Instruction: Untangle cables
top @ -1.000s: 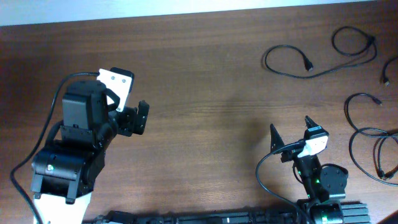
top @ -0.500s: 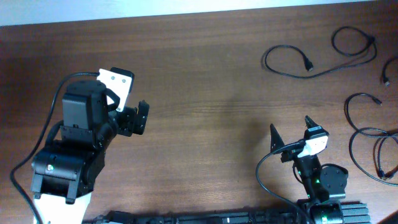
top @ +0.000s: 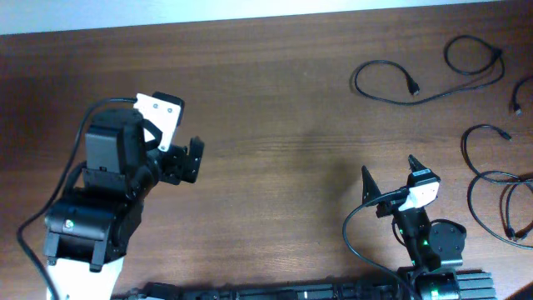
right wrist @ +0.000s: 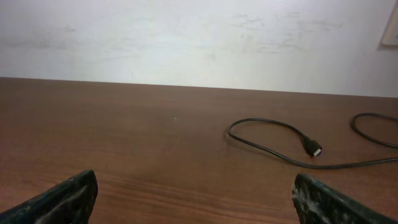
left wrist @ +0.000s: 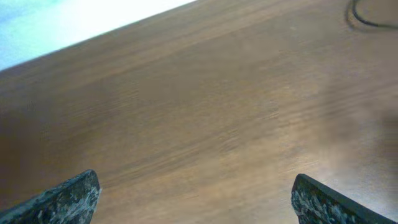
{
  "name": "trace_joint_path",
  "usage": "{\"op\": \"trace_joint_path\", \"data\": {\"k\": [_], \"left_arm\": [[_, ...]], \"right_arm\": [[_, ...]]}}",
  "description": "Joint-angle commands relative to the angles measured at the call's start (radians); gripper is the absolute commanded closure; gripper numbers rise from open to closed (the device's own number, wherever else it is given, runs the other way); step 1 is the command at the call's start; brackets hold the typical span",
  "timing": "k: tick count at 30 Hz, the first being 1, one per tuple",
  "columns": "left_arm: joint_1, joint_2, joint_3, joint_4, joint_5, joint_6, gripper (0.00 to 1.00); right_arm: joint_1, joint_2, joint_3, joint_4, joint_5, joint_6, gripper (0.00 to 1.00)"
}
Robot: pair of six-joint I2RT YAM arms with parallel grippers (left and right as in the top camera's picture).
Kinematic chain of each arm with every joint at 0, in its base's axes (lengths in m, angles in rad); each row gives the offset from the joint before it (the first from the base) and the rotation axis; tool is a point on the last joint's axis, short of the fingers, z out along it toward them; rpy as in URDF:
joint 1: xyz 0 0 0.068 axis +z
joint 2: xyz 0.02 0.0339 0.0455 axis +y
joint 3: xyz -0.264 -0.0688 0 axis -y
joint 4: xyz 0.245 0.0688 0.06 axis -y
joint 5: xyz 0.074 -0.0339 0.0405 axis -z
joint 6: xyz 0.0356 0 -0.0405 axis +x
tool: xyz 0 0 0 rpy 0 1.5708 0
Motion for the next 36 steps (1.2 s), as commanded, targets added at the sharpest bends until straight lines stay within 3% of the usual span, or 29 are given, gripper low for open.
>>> {"op": "trace_joint_path", "data": {"k": [1, 5, 10, 15, 22, 28, 32, 36], "left_arm": [[0.003, -0.029, -0.122, 0.018, 0.019, -0.011, 0.01], [0.034, -0.151, -0.379, 0.231, 0.02, -0.011, 0.01], [0.084, -0.379, -0.832, 0.794, 0.028, -0.013, 0.01], [0.084, -0.562, -1.074, 1.022, 0.039, -0.013, 0.01], [0.114, -0.83, -1.307, 1.135, 0.047, -0.013, 0.01], [0.114, -0.918, -1.323, 1.102, 0.046, -0.012, 0.01], [0.126, -0.98, -1.323, 0.929, 0.046, -0.012, 0.01], [0.155, -1.054, -1.323, 0.927, 0.047, -0.013, 0.01]], "right_arm": [[0.006, -0.01, -0.005, -0.007, 0.002, -0.003, 0.01], [0.006, -0.01, -0.005, -0.007, 0.002, -0.003, 0.02], [0.006, -0.01, -0.005, -0.007, 0.002, -0.003, 0.01], [0.006, -0.01, -0.005, -0.007, 0.002, -0.003, 0.01], [0.006, -0.01, -0.005, -0.007, 0.002, -0.003, 0.02], [0.006, -0.01, -0.005, -0.007, 0.002, -0.003, 0.01], [0.006, -0.01, -0.005, -0.007, 0.002, -0.003, 0.01], [0.006, -0.01, -0.005, -0.007, 0.002, -0.003, 0.01]]}}
